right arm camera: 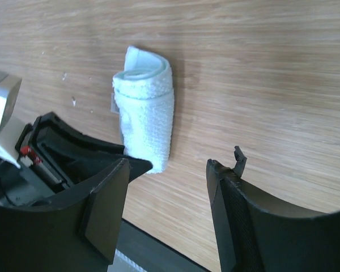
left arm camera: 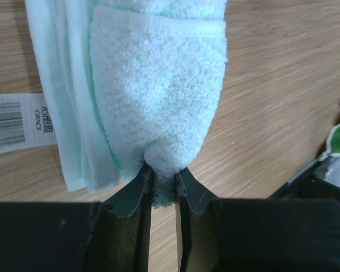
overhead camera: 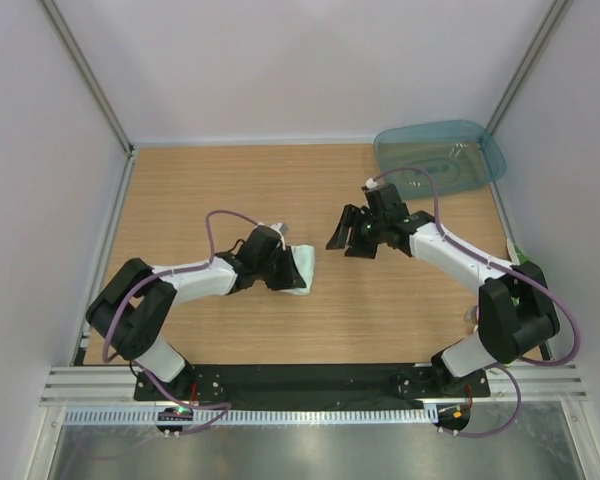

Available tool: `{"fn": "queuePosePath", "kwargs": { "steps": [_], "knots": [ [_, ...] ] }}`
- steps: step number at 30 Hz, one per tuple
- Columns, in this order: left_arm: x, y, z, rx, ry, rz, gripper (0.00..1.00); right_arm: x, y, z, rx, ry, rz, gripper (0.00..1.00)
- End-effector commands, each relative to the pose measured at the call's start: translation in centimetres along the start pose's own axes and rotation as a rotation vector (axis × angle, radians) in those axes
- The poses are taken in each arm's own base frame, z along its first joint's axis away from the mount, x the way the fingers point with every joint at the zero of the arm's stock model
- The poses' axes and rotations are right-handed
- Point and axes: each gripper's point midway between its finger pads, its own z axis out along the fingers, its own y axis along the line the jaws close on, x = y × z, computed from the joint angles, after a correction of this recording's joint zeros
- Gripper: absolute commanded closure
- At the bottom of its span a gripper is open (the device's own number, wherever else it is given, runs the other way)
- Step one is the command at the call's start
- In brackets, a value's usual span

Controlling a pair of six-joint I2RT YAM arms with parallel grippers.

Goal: Roll the towels
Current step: Roll the towel

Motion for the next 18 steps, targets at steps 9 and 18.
{"fn": "queuePosePath", "kwargs": {
  "steps": [9, 18],
  "knots": [
    [0.5, 2.3, -1.4, 0.241, 0.069, -0.293, 0.91, 1.3, 5.1, 1.5, -0.386, 0.032, 0.006, 0.36],
    [0.6, 5.9, -2.1, 0.256, 0.080, -0.483, 0.95, 3.5, 5.7, 4.9, -0.458, 0.076, -0.051, 0.32]
  ]
}}
